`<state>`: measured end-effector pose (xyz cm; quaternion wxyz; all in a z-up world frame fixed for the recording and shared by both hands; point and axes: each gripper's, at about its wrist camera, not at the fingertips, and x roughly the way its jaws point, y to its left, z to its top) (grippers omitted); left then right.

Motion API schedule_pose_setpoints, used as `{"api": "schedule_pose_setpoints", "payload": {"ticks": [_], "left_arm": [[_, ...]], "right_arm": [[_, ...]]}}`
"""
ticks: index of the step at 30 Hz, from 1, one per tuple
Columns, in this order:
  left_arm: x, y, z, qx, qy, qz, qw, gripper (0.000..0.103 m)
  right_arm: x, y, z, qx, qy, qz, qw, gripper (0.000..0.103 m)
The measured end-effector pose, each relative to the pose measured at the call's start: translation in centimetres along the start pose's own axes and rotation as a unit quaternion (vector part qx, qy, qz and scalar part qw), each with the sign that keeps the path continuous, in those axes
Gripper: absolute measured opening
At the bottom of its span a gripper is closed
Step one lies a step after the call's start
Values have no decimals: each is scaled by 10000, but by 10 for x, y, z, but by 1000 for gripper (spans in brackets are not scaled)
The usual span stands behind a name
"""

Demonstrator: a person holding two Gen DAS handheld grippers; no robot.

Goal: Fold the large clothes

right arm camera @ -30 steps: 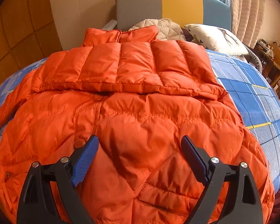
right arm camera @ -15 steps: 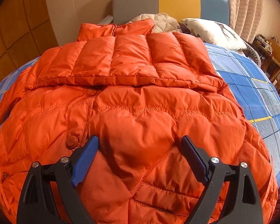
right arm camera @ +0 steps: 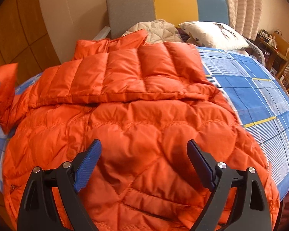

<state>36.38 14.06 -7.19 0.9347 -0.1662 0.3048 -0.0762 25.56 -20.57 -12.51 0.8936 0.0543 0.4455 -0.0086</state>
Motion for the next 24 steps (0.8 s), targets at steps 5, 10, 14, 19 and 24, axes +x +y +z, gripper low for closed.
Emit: {"api": "schedule_pose_setpoints", "payload": {"ticks": [5, 10, 14, 19, 24], "left_arm": [[34, -45, -23, 388, 644, -660, 9950, 61], [30, -58, -47, 604, 863, -1028, 9891, 81], [15, -61, -61, 888, 947, -1259, 9835, 82], [-13, -64, -70, 1097, 961, -1663, 9752, 88], [-30, -43, -84, 842, 973, -1448, 9811, 88]], "right_arm": [[-4, -19, 6, 242, -43, 20, 9997, 89], [-5, -25, 9, 345, -71, 46, 9994, 89], [-5, -15, 15, 308, -128, 331, 9989, 89], [-11, -1, 23, 438, -185, 951, 9943, 89], [-5, 11, 34, 766, -24, 1885, 9791, 89]]}}
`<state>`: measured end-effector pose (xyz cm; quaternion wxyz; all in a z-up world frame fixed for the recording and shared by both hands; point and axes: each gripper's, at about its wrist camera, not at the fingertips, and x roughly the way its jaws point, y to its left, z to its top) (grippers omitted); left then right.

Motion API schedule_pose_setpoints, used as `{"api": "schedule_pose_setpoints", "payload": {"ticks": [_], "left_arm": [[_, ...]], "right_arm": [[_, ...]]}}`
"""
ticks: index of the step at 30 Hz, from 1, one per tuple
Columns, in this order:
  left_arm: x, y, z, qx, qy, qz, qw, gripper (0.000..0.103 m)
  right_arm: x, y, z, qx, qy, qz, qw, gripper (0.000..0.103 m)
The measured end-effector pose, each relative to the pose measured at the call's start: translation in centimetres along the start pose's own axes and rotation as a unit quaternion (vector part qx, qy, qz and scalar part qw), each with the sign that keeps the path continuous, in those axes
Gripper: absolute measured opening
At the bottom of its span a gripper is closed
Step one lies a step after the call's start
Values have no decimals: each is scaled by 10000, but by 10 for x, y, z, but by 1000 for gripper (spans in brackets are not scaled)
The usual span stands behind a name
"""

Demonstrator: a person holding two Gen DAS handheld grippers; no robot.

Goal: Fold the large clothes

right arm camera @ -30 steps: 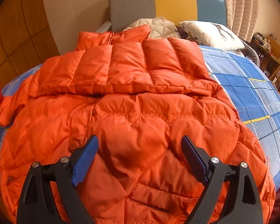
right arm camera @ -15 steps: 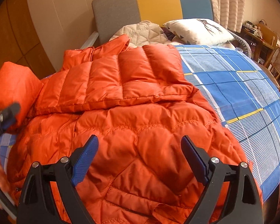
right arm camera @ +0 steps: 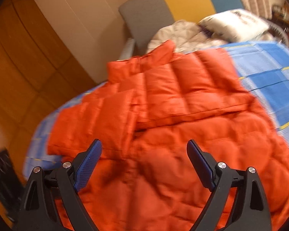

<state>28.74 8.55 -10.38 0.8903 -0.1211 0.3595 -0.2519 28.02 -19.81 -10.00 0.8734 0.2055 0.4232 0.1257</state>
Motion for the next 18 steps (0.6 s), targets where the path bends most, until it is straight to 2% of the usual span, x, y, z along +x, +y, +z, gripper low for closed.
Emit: {"api": "schedule_pose_setpoints", "payload": {"ticks": [1, 3, 5, 6, 8, 9, 10, 12, 14, 18], "left_arm": [[1, 4, -3, -89, 3, 120, 9999, 87], [-3, 19, -12, -328, 41, 354, 9988, 87], [-6, 34, -18, -678, 61, 614, 9958, 87], [-8, 42, -20, -839, 37, 770, 9935, 87], [-8, 53, -20, -1040, -2, 875, 9907, 86], [-9, 57, -19, -1101, -43, 925, 9896, 86], [-10, 58, -19, -1113, -85, 961, 9891, 86], [-11, 62, -16, -1117, -155, 994, 9886, 86], [-8, 63, -9, -1104, -186, 1024, 9884, 86], [6, 67, 0, -1173, -206, 1148, 9862, 86]], "right_arm": [[9, 4, 1, 54, 138, 134, 9998, 89], [26, 14, 3, 34, 228, 48, 9997, 81], [42, 25, 4, -45, 338, 82, 9994, 64], [55, 33, 4, -146, 410, 32, 9990, 59], [68, 44, 5, -377, 511, -4, 9980, 18], [68, 52, 6, -586, 434, -219, 9971, 14], [59, 57, 10, -665, 199, -211, 9974, 10], [41, 59, 21, -724, -130, -196, 9971, 8], [25, 54, 37, -876, -487, -507, 9937, 7], [22, 23, 61, -682, -681, -1056, 9897, 7]]}}
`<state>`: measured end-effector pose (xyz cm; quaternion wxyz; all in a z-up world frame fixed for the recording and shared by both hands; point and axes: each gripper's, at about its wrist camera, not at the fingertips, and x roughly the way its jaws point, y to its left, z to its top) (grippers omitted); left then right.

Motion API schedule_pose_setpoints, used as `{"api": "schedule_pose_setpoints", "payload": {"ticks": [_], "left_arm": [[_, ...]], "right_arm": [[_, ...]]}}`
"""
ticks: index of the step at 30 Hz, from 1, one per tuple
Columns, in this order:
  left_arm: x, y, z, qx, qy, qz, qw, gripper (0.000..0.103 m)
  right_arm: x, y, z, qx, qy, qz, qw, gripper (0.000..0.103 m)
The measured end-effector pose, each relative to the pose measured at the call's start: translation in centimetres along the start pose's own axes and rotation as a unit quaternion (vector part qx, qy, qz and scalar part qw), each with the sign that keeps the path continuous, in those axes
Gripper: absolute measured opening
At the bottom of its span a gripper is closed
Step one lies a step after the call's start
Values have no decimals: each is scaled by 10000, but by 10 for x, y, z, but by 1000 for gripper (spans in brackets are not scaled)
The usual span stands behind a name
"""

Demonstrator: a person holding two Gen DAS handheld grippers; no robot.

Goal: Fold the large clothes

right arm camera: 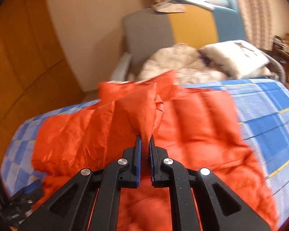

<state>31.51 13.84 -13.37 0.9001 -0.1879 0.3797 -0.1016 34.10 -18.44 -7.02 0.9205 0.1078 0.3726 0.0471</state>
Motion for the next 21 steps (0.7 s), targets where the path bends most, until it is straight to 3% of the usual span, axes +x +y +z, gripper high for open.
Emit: {"api": "schedule_pose_setpoints", "payload": {"ticks": [6, 11, 18, 21], "left_arm": [[13, 4, 15, -188, -60, 156, 9997, 84], [20, 5, 27, -275, -87, 255, 9993, 81], [28, 3, 46, -272, -219, 234, 9991, 81], [32, 2, 53, -225, -266, 266, 9990, 81]], "right_arm": [[22, -60, 10, 442, 125, -802, 9957, 7], [36, -84, 3, 526, 369, -1194, 9908, 7], [19, -77, 3, 294, 170, -1447, 9889, 7], [6, -70, 8, 351, -77, -1216, 9919, 8]]}}
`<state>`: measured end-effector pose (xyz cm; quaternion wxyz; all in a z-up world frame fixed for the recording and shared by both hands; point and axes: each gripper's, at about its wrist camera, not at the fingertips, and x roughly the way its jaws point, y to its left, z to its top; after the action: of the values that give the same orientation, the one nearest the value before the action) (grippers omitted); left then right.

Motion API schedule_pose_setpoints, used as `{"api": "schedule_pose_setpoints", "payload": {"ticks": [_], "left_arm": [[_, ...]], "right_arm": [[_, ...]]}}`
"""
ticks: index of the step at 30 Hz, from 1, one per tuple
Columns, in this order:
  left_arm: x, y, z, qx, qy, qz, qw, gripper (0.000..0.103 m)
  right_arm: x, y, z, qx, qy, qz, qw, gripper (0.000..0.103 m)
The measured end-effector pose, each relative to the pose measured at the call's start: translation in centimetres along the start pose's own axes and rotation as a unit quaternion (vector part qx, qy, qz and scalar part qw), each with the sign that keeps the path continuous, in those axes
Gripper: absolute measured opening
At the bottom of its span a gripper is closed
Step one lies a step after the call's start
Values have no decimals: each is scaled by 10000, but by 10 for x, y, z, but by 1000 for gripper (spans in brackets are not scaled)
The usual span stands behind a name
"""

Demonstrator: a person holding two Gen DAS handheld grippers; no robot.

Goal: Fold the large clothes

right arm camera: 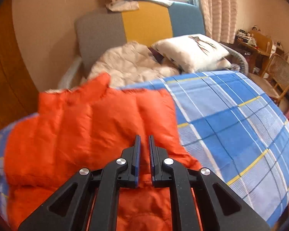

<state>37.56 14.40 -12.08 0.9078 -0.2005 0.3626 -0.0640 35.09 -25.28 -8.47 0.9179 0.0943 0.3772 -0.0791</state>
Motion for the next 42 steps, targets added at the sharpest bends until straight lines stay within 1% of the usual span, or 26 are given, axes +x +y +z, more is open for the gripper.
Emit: {"api": "schedule_pose_setpoints", "payload": {"ticks": [1, 2, 3, 4, 5, 6, 7, 9, 10, 13, 17, 19, 21, 25, 27, 30, 32, 33, 35, 36, 37, 42], "left_arm": [[1, -1, 2, 4, -8, 13, 10000, 81], [3, -1, 4, 15, -11, 22, 10000, 81], [6, -2, 7, 29, -17, 28, 10000, 81], [8, -3, 9, 44, -15, 32, 10000, 81], [12, -4, 12, 71, 3, 40, 10000, 80], [16, -6, 14, 109, 27, 70, 9999, 80], [19, -8, 15, 140, 51, 90, 9998, 80], [30, -11, 19, 231, 139, 156, 9995, 80], [33, -13, 20, 262, 162, 182, 9994, 80], [48, -19, 21, 390, 282, 275, 9985, 80], [70, -23, 18, 567, 514, 396, 9963, 80], [81, -26, 15, 742, 596, 513, 9941, 81], [93, -28, 13, 784, 702, 580, 9928, 82], [103, -31, 8, 872, 720, 736, 9909, 82], [103, -30, 6, 854, 697, 763, 9910, 82], [89, -33, 7, 842, 627, 826, 9910, 82], [80, -33, 7, 807, 548, 829, 9918, 83], [71, -33, 6, 809, 459, 822, 9923, 85], [59, -34, 4, 837, 363, 827, 9924, 85], [53, -34, 4, 843, 331, 808, 9926, 86], [48, -35, 3, 853, 289, 835, 9924, 86], [30, -35, -1, 928, 211, 800, 9922, 88]], "right_arm": [[-3, 6, 2, -60, -72, 100, 9999, 8], [-3, 12, 4, -110, -62, 265, 9996, 12], [0, 20, 6, -165, -6, 428, 9989, 21], [3, 28, 7, -251, 33, 515, 9984, 48], [7, 36, 8, -346, 7, 566, 9978, 61], [11, 43, 9, -436, -33, 564, 9974, 61], [16, 48, 10, -515, 15, 500, 9974, 61], [31, 52, 11, -556, 219, 454, 9972, 61], [39, 52, 11, -590, 324, 335, 9972, 61], [58, 46, 8, -717, 556, 19, 9959, 61], [81, 30, 3, -641, 808, 3, 9947, 61], [91, 31, 0, -727, 871, -58, 9935, 61], [100, 34, -3, -853, 894, -187, 9922, 61], [113, 34, -6, -875, 940, -327, 9912, 61], [113, 36, -7, -938, 942, -392, 9904, 61], [112, 35, -2, -862, 1067, -417, 9897, 62], [104, 34, 2, -787, 1108, -424, 9898, 69], [99, 33, 3, -771, 1063, -429, 9904, 70], [86, 32, 5, -694, 963, -306, 9925, 70], [79, 32, 4, -694, 895, -247, 9933, 72], [72, 32, 4, -707, 823, -221, 9939, 77], [47, 41, 3, -741, 584, -16, 9955, 77]]}}
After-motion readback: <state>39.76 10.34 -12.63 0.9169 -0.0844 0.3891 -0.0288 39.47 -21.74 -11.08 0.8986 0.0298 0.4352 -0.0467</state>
